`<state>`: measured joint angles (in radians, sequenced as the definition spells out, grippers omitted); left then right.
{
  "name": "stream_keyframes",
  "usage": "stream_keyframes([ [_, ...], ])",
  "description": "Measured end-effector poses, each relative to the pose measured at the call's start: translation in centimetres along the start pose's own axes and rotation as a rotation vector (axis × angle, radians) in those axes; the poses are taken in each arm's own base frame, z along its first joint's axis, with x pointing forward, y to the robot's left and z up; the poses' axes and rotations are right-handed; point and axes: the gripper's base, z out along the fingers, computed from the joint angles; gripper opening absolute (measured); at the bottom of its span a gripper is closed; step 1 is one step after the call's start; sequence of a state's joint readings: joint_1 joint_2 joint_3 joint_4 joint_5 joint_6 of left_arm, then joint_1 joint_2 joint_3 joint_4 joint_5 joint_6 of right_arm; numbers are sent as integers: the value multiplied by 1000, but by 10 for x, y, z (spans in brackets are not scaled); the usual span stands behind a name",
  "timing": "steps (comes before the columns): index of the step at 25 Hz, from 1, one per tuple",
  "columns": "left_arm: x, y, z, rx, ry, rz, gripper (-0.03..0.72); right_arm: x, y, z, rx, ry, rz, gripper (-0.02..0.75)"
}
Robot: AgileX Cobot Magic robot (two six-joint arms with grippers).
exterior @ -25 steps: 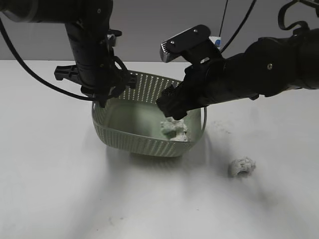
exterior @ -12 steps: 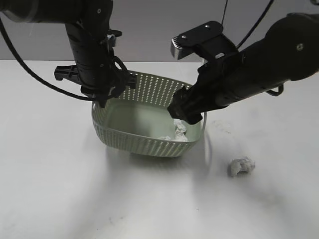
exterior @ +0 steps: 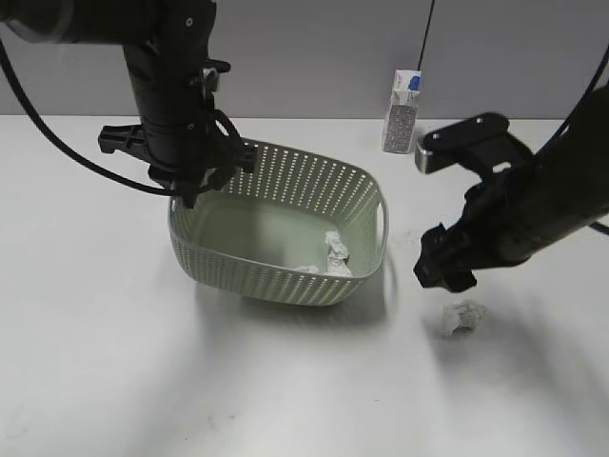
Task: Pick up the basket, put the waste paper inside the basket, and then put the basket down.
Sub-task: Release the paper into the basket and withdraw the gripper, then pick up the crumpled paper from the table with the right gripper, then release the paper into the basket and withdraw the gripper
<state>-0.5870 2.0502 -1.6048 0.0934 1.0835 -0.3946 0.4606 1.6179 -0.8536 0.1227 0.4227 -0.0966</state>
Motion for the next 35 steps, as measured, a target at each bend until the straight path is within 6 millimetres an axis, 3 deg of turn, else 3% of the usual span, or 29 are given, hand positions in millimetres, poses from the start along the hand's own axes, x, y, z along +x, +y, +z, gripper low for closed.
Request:
stream_keyframes([
  [8, 0, 0, 0, -2, -1, 1, 0, 37, -7, 55, 35, 144, -63, 590],
  [15, -1, 2, 0, -17, -7, 10, 0, 39, -8, 63, 36, 158, -63, 538],
  [17, -1, 2, 0, -18, -7, 10, 0, 39, -8, 63, 36, 158, -62, 465],
  [22, -1, 2, 0, -18, -8, 10, 0, 39, -8, 63, 36, 159, -63, 107],
  [23, -1, 2, 0, -19, -8, 11, 0, 38, -8, 62, 36, 164, -64, 75],
  [27, -1, 2, 0, -19, -8, 11, 0, 26, -7, 51, 35, 152, -67, 72],
  [31, -1, 2, 0, -19, -9, 11, 0, -2, -4, 17, 33, 22, -67, 72],
  [35, -1, 2, 0, -17, -12, 11, 0, -40, 14, -22, -18, -159, -87, 71],
])
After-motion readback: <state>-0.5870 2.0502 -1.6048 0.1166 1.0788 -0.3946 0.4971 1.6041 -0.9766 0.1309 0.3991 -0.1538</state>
